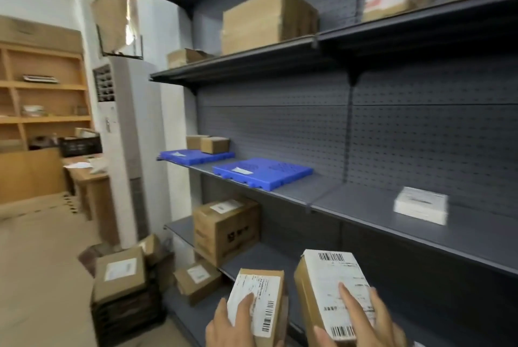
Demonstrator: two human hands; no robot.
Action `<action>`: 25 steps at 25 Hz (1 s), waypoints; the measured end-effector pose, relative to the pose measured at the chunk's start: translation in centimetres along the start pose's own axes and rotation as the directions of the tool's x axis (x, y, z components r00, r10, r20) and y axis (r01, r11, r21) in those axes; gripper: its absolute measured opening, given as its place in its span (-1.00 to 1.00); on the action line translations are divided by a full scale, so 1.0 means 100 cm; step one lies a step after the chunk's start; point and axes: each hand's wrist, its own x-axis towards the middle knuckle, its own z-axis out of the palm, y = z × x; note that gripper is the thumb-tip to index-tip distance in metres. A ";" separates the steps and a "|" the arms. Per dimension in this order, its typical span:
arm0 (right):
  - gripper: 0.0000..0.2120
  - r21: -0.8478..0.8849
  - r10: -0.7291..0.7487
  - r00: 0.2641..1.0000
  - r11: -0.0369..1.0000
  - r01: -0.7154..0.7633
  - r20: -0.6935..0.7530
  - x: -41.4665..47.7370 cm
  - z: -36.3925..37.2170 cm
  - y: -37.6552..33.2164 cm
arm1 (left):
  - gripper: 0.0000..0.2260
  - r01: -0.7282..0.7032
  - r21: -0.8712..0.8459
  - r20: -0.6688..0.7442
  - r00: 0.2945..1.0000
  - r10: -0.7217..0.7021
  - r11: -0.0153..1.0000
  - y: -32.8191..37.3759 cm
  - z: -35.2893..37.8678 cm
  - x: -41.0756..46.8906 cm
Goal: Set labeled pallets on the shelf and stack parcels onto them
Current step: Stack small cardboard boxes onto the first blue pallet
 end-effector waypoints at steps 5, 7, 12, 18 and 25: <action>-0.22 0.297 -0.041 0.909 0.950 -0.093 0.414 0.029 0.017 -0.166 | -0.28 0.093 0.009 -0.085 0.992 -0.092 0.996 -0.110 -0.067 0.076; -0.22 0.305 -0.055 0.900 0.948 -0.089 0.432 0.043 0.042 -0.209 | -0.23 0.067 -0.069 -0.125 0.989 -0.075 0.995 -0.146 -0.085 0.110; -0.25 0.355 -0.081 0.871 0.928 -0.111 0.484 0.090 0.084 -0.299 | -0.23 -0.036 -0.112 -0.146 0.989 0.020 0.993 -0.225 -0.122 0.217; -0.27 0.403 -0.096 0.904 0.911 -0.088 0.416 0.186 0.177 -0.392 | -0.28 -0.118 -0.164 -0.240 0.968 0.077 0.979 -0.313 -0.148 0.413; -0.31 0.349 -0.093 0.931 0.936 -0.038 0.352 0.316 0.273 -0.505 | -0.35 -0.199 -0.137 -0.286 0.946 0.153 0.970 -0.382 -0.189 0.653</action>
